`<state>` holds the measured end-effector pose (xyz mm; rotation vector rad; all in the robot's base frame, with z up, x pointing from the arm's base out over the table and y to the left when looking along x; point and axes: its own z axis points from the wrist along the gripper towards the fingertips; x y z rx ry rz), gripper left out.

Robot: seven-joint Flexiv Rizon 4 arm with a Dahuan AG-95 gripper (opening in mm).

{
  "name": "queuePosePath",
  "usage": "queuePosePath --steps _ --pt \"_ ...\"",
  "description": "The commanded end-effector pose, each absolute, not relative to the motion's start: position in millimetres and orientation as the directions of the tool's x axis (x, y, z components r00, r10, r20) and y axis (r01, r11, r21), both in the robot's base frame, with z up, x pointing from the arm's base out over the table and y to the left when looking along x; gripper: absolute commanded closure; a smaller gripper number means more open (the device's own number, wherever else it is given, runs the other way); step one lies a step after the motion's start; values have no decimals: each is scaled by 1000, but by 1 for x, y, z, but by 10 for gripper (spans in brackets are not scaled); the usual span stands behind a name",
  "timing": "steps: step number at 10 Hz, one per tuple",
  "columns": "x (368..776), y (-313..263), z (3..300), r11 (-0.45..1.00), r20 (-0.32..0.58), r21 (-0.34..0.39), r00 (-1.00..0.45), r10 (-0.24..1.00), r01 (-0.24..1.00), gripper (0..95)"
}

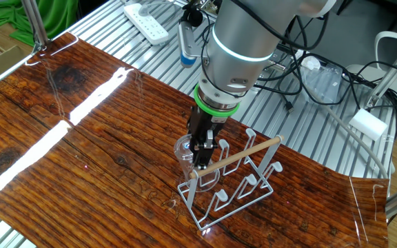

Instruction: Put the cup on the cup rack

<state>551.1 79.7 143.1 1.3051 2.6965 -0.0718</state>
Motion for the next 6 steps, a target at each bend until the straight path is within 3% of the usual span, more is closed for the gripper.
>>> queuePosePath --steps 1,2,3,4,6 --pt "551 79 143 620 -150 23 -610 778 785 950" --pt "551 79 143 620 -150 22 -610 778 784 950" --pt "550 79 143 619 -149 22 -610 778 785 760" --pt "550 79 143 616 -145 24 -607 781 787 760" --pt "550 79 143 610 -141 28 -601 787 792 380"
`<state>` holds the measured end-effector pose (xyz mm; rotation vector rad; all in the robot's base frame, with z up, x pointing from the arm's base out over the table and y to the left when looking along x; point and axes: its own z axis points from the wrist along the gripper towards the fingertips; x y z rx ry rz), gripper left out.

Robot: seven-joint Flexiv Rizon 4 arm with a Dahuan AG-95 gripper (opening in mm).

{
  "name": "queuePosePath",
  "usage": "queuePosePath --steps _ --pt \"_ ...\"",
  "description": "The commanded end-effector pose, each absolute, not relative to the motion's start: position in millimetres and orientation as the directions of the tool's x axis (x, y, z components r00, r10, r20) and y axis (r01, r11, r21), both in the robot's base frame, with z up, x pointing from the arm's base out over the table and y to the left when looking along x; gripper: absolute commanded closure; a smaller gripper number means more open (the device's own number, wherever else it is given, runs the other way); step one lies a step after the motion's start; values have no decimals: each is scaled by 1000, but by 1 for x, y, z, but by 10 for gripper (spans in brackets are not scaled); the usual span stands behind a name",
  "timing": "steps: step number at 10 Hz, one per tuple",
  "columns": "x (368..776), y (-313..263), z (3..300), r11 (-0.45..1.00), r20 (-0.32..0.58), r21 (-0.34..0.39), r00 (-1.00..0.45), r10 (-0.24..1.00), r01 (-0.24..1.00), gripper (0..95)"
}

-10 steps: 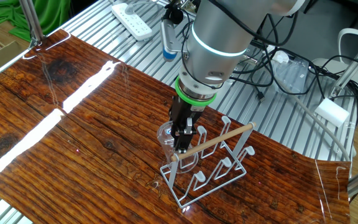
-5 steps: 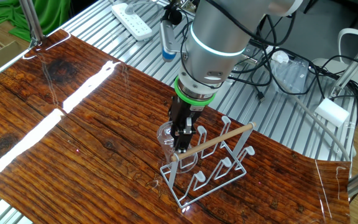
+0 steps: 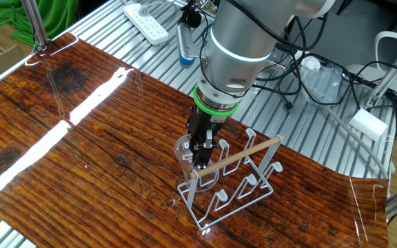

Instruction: Put the cup on the cup rack

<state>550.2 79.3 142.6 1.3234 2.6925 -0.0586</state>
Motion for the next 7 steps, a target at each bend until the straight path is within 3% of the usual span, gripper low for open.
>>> queuePosePath --steps 1,2,3,5,6,7 --pt "550 79 143 608 -140 29 -599 788 793 380" --pt "550 79 143 605 -138 30 -596 791 795 380" --pt "550 79 143 602 -137 32 -593 793 798 190" --pt "550 79 143 591 -130 39 -582 803 806 190" --pt "550 79 143 587 -126 41 -579 805 808 0" --pt "550 79 143 587 -125 42 -579 806 808 0"
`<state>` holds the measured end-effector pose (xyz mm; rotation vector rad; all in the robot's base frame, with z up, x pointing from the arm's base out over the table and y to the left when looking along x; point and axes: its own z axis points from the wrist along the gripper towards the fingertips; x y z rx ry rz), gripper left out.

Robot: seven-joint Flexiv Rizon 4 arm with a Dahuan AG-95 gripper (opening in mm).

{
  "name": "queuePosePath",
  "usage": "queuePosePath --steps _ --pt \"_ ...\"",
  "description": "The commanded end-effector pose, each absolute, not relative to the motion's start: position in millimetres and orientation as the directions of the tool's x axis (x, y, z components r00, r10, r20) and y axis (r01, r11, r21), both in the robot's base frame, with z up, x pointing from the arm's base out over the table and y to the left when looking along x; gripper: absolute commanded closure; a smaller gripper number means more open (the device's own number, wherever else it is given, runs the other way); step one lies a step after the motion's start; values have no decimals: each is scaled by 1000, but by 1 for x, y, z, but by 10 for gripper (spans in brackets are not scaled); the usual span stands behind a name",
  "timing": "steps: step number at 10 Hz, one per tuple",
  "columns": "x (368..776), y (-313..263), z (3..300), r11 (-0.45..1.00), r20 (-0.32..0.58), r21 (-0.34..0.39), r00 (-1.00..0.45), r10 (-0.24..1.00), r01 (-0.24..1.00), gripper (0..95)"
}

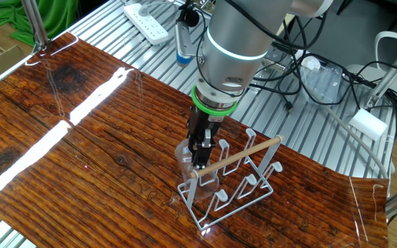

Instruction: Put the cup on the cup rack

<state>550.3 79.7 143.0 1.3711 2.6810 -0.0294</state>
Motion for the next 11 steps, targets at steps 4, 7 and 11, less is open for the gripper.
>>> queuePosePath --steps 4,7,11 --pt "547 77 148 620 -93 42 -615 783 783 0" --pt "544 75 152 628 -79 43 -624 777 777 0" --pt "540 69 163 645 -64 37 -642 764 764 0"
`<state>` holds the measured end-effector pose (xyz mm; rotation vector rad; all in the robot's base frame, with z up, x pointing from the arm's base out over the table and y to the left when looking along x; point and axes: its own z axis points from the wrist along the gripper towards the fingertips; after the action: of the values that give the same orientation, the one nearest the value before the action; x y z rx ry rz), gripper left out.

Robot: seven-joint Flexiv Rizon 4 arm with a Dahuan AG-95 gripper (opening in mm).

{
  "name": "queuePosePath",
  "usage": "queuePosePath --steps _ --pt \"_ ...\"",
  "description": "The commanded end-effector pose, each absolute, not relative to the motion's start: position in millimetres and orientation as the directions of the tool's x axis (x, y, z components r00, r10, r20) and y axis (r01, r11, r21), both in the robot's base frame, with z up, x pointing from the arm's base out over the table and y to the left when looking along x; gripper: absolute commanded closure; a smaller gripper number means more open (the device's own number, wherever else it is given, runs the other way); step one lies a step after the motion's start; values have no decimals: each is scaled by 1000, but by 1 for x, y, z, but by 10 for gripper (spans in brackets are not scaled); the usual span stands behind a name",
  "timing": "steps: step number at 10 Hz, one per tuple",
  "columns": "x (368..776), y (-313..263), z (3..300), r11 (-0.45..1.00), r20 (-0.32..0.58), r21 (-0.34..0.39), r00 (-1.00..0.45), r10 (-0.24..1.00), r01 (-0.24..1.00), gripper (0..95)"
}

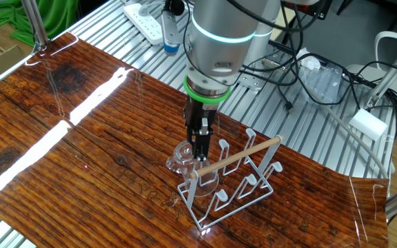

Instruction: Put the cup on the cup rack

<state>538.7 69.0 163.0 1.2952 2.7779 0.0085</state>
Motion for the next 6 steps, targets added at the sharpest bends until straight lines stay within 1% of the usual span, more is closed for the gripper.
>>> queuePosePath --steps 1,3,6 --pt "537 65 170 671 -43 36 -669 742 741 0" --pt "534 61 176 704 -35 26 -703 710 710 0" --pt "529 50 188 816 -9 6 -816 577 577 0"
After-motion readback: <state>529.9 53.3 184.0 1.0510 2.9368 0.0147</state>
